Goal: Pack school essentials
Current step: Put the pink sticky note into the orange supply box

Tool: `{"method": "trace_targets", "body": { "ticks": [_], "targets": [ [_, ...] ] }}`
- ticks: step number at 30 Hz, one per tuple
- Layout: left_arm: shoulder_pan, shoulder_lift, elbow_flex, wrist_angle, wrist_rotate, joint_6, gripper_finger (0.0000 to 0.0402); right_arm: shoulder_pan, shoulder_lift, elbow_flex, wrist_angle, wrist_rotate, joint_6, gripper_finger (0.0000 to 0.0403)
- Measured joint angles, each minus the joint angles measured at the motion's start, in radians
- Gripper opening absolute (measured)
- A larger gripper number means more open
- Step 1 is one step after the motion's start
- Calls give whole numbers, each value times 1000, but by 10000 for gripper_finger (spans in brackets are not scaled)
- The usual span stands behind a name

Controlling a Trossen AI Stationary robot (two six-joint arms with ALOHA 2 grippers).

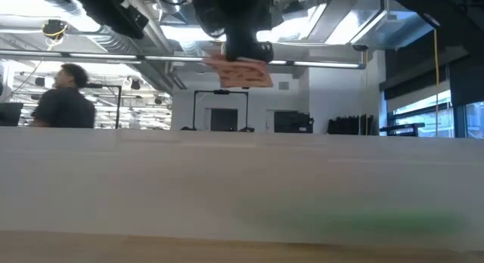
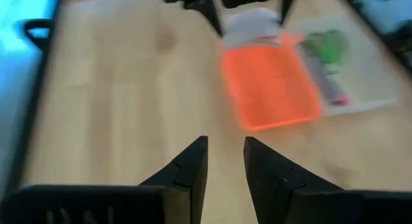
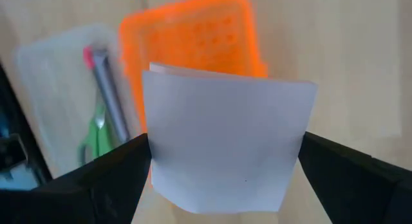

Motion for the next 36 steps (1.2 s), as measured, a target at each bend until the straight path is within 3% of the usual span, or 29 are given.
{"method": "trace_targets", "body": {
  "ticks": [5, 18, 27, 36],
  "targets": [
    [-67, -15, 0, -17, 96, -37, 94, 79, 0, 0, -14, -1, -51, 381],
    [-224, -18, 0, -15, 93, -73, 94, 241, 0, -4, 8, -9, 63, 381],
    [-296, -19, 0, 16, 97, -52, 94, 283, 0, -121, 175, -62, 182, 381],
    [-312, -19, 0, 15, 97, -44, 94, 320, 0, -274, 281, -72, 186, 381]
  ]
}}
